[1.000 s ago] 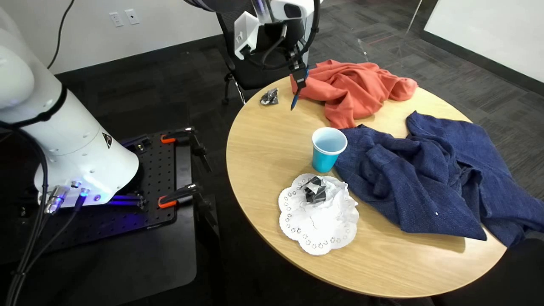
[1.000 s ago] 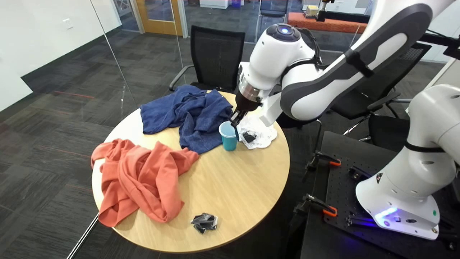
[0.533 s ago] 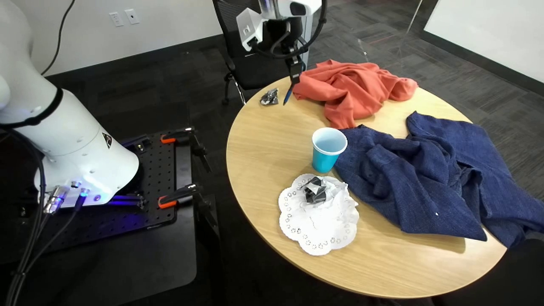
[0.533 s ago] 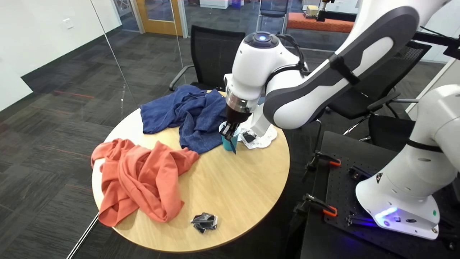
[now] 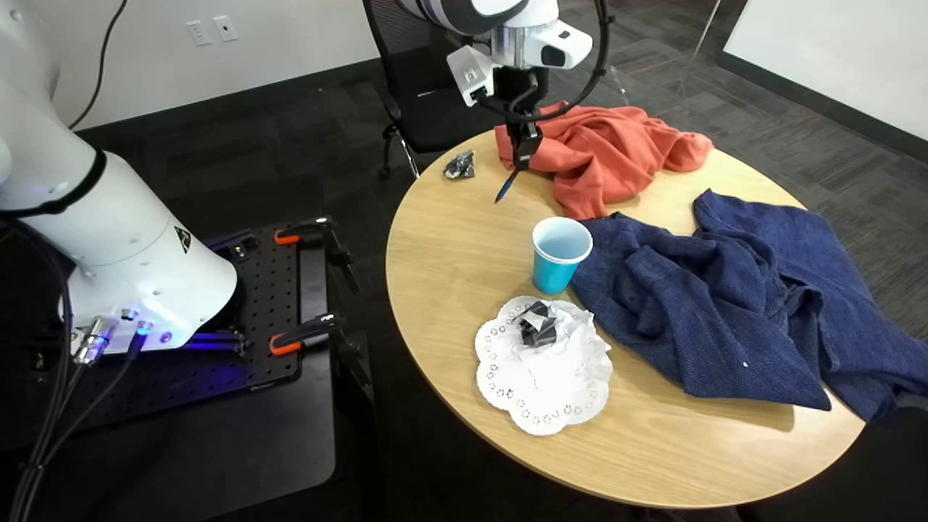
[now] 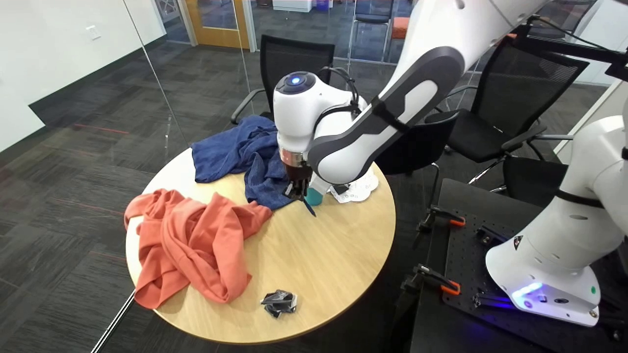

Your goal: Take the pen out of the light blue cup

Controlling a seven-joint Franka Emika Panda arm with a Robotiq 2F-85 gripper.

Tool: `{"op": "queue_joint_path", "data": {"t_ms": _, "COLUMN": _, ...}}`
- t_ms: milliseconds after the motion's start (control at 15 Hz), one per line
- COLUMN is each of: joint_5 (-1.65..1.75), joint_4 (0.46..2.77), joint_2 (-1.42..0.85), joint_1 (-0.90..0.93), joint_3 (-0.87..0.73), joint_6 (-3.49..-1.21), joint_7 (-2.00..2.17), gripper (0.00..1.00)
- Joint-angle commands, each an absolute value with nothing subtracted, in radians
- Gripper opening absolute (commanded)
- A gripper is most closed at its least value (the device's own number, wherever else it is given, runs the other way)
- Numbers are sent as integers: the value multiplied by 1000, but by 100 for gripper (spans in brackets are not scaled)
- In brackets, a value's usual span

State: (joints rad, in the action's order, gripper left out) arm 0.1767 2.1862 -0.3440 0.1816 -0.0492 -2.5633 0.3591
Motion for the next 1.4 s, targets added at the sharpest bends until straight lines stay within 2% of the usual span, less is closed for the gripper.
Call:
{"op": "queue_joint_path", "data": {"t_ms": 0, "joint_5": 163, "joint_4": 2028, "joint_2": -475, "joint_1": 179, "joint_3": -31, "joint_6": -2435, "joint_7": 328, "gripper": 4}}
{"op": "queue_joint_path", "data": {"t_ms": 667, "joint_5": 157, "joint_4": 1820, "joint_2": -672, "joint_1": 207, "joint_3": 6, "joint_6": -2247, "joint_7": 298, "gripper": 4}}
{"op": "queue_joint_path", "data": {"t_ms": 1133, "joint_5": 159, "joint_4": 1793, "joint_2": -722, "joint_1": 213, "joint_3": 17, "joint_6": -2284, "joint_7": 282, "gripper": 4}}
{"op": "queue_joint_path", "data": {"t_ms": 1200, "joint_5": 164, "joint_4": 1792, "joint_2": -725, "joint_1": 219, "joint_3": 12, "joint_6": -2287, "joint_7": 289, "gripper": 40}}
{"op": "queue_joint_path", "data": {"t_ms": 1267, "joint_5": 168, "joint_4": 1794, "joint_2": -723, "joint_1": 225, "joint_3": 6, "joint_6": -2291, "joint_7": 301, "gripper": 41}}
{"op": "queue_joint_path", "data": {"t_ms": 1333, "joint_5": 171, "joint_4": 1795, "joint_2": -720, "joint_1": 230, "joint_3": 2, "joint_6": -2287, "joint_7": 312, "gripper": 46}}
